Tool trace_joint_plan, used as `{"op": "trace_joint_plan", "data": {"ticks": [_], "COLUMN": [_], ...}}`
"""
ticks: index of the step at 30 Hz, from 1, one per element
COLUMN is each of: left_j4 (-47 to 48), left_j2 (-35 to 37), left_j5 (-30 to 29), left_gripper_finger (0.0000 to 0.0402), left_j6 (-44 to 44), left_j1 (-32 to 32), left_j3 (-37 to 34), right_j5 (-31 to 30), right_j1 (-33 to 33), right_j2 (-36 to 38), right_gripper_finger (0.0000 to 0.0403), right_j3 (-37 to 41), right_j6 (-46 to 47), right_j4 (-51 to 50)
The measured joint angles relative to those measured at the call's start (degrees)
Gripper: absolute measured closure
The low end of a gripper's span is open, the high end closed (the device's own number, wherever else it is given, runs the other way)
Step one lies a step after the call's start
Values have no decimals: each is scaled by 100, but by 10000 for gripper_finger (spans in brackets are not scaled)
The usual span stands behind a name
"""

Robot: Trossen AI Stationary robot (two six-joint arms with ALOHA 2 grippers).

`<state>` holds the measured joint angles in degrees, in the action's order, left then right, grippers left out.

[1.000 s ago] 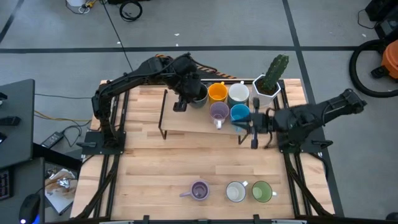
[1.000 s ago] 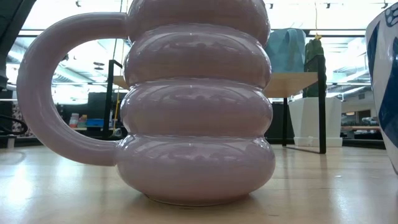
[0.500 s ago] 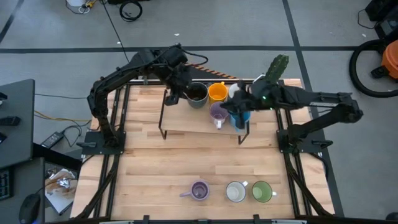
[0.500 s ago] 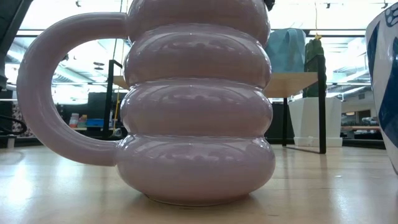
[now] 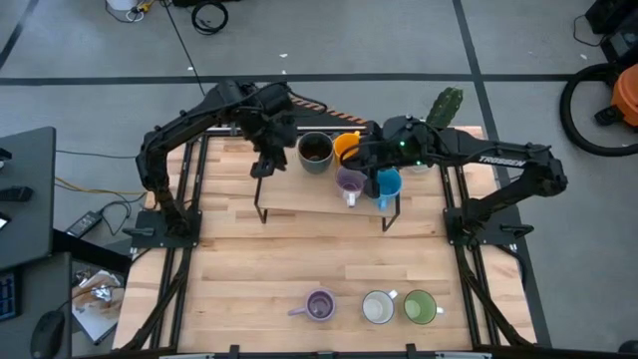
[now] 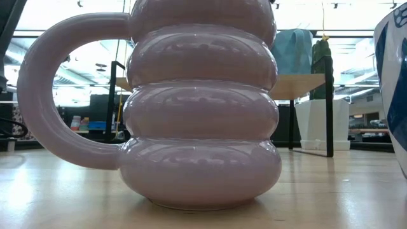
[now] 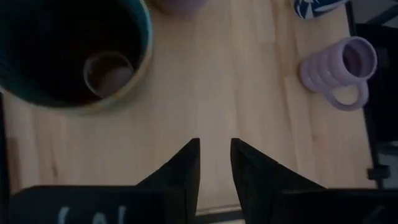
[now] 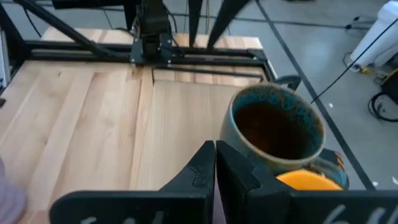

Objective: Place coffee mugs
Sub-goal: Put the dark blue mug on the shelf

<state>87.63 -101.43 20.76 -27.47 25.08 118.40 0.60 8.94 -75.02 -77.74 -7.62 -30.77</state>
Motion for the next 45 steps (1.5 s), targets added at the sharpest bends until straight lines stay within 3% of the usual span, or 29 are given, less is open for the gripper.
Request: {"op": "trace_joint_plan", "data": {"ticks": [3, 7, 12, 17, 25, 32, 45], "left_j4": [-35, -559, -2456, -4139, -5222, -5655, -7403], "left_j2": [335, 1151, 2243, 2667, 2580, 2545, 2455], "left_j5": [50, -46, -457, -1039, -966, -179, -146], "left_gripper_finger": [319, 332, 343, 345, 325, 280, 274], "left_j6": [140, 298, 483, 722, 286, -111, -81], "left_j1": [-21, -17, 13, 38, 495, 987, 866], "left_j3": [-524, -1840, -3171, -4065, -4736, -5046, -5817], "right_j5": [3, 3, 9, -11, 62, 65, -293], "right_j1": [14, 14, 75, 302, 929, 1170, 1339], "right_j2": [-45, -30, -82, -253, -740, -1186, -1737], "right_gripper_finger": [384, 384, 384, 384, 384, 384, 384], "right_j3": [0, 0, 0, -83, -410, -718, -1314], "right_j6": [11, 4, 0, -9, -262, -557, -837], "right_j4": [-16, -25, 2, -216, -271, -481, -1088]}}
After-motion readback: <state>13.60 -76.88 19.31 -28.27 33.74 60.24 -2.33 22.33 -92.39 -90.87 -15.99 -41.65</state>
